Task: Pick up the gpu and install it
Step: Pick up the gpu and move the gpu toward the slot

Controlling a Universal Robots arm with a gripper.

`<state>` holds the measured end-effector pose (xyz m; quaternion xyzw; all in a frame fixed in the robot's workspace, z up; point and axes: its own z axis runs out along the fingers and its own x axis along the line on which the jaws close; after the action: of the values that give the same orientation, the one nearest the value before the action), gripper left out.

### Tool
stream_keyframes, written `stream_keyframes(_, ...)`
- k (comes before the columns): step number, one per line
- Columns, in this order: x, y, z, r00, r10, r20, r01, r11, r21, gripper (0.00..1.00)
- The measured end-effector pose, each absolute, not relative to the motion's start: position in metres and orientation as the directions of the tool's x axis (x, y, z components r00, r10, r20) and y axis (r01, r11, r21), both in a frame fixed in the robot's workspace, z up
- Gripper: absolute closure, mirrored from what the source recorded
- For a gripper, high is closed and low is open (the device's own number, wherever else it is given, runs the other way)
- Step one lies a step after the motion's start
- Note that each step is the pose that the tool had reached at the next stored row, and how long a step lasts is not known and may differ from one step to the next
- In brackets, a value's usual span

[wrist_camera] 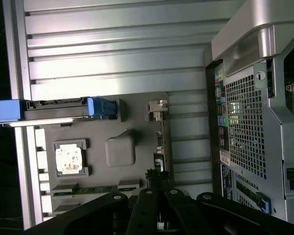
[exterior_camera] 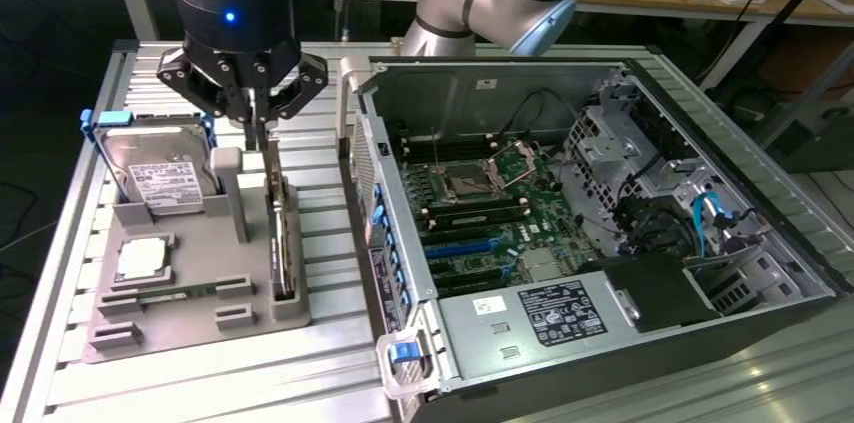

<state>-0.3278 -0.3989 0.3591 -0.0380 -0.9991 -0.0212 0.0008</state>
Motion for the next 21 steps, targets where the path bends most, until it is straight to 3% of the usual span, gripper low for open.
stream_keyframes(1,-0.328,-0.399,0.359,-0.997,0.076,0.003,0.076,0.996,0.042,0.76)
stream_keyframes(2,-0.328,-0.399,0.359,-0.997,0.076,0.003,0.076,0.996,0.042,0.76)
stream_keyframes(6,-0.328,-0.399,0.359,-0.997,0.076,0.003,0.076,0.996,0.042,0.53)
stream_keyframes(7,-0.328,-0.399,0.359,-0.997,0.076,0.003,0.076,0.996,0.042,0.4)
stream_keyframes(8,-0.328,-0.399,0.359,-0.997,0.076,0.003,0.076,0.996,0.042,0.35)
stream_keyframes(9,-0.328,-0.399,0.359,-0.997,0.076,0.003,0.076,0.996,0.042,0.35)
stream_keyframes(12,-0.328,-0.399,0.359,-0.999,0.049,0.003,0.049,0.998,0.038,0.22)
stream_keyframes(21,-0.328,-0.399,0.349,-0.999,-0.04,0.003,-0.04,0.999,0.022,0.22)
